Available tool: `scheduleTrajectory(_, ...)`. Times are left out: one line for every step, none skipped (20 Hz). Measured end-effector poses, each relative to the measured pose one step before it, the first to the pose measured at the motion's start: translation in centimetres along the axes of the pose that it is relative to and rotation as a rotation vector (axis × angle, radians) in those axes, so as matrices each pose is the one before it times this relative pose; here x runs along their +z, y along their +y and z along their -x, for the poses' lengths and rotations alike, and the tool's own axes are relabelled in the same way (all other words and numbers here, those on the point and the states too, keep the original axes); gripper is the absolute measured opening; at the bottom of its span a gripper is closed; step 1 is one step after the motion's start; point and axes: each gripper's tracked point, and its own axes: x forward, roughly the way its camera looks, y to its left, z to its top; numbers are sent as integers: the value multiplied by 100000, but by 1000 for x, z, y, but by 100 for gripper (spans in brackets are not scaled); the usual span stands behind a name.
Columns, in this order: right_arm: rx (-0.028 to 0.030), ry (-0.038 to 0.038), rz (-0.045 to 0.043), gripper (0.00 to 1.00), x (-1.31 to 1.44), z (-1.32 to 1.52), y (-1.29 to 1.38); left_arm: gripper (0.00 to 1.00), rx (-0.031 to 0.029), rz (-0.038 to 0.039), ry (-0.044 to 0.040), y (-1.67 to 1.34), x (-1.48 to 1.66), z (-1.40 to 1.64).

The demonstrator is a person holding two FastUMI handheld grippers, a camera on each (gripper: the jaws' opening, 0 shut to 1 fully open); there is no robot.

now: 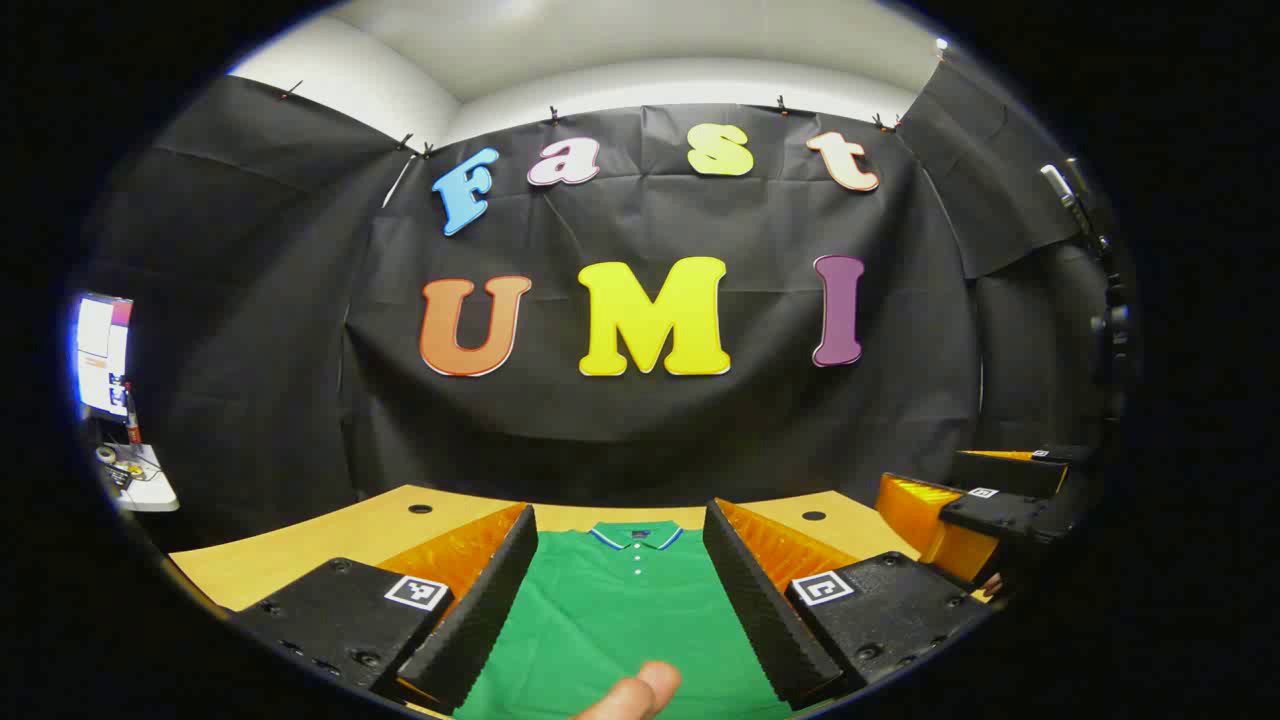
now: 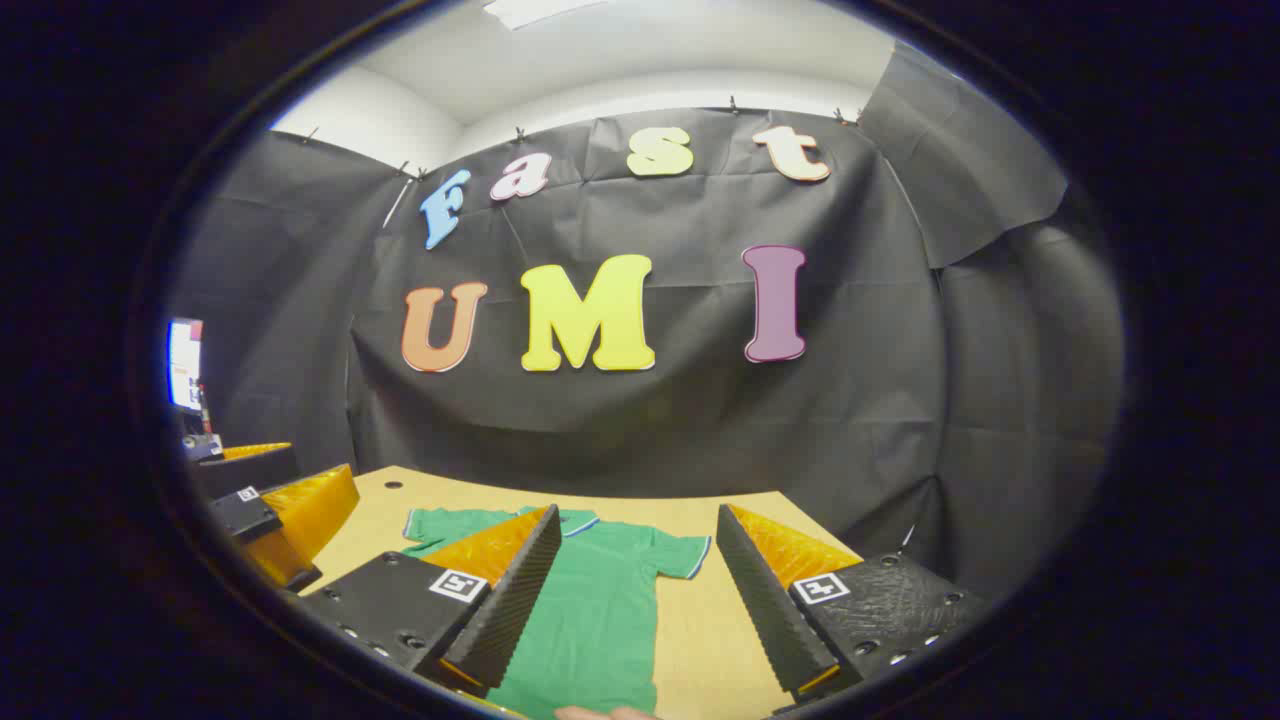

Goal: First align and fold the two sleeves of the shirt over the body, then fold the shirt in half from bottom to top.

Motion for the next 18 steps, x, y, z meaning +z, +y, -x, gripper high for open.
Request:
scheduleTrajectory(1391, 875, -138, 94, -83, 765, 339, 100, -1821, 796, 2488, -331, -419, 402)
scheduleTrajectory(-1410, -684, 923, 95, 237, 792, -390, 100, -1308, 342, 1816, -152, -280, 340)
scheduleTrajectory(-1253, -2299, 1606, 95, 720, 606, -378, 100, -426, -638, 474, 93, -26, 348)
scheduleTrajectory(-1923, -2034, 1687, 95, 534, 480, -331, 100, -750, -607, -104, 191, -113, 217)
scheduleTrajectory(-2066, -1068, 1643, 95, 261, 229, -422, 100, -1844, -369, 74, -140, -153, 101)
scheduleTrajectory(-545, -26, 1286, 95, -15, 53, -12, 100, -1885, 115, -186, -306, -319, -87)
scheduleTrajectory(-75, 723, 1599, 94, -355, 0, 559, 100, -380, -1083, 2439, 215, -279, -233)
scheduleTrajectory(-174, 436, 1624, 94, -37, 127, 306, 100, 2822, 1413, 786, 1099, -524, 127)
scheduleTrajectory(-601, -128, 1463, 94, 56, 88, -7, 100, 2023, 774, -1222, 698, 451, 82)
scheduleTrajectory(-2117, -719, 745, 95, 190, 142, -197, 100, -178, -404, -1610, -107, 461, -167)
scheduleTrajectory(-1164, -259, 103, 95, 119, 38, 38, 100, -149, -1081, 887, 168, -82, -191)
scheduleTrajectory(880, 209, -72, 94, -101, 65, 626, 100, 1002, -294, -214, 554, -188, 23)
scheduleTrajectory(621, 811, 894, 95, -424, 95, 762, 100, 1283, 603, 695, 638, -189, -135)
scheduleTrajectory(112, 728, 1295, 95, -334, -57, 205, 100, -104, 582, 1138, 264, -394, -497)
scheduleTrajectory(772, 478, 1245, 95, -140, -42, 299, 100, -960, -3, 1514, 24, -401, -331)
scheduleTrajectory(440, 382, 904, 95, -230, -73, 336, 100, 60, -422, 1514, 297, -446, -216)
scheduleTrajectory(-63, 407, 446, 95, -289, -57, 48, 100, 1191, -1045, 1497, 423, -398, -382)
scheduleTrajectory(190, 253, -339, 95, -345, -66, 50, 100, 1763, -1011, 762, 548, -327, -266)
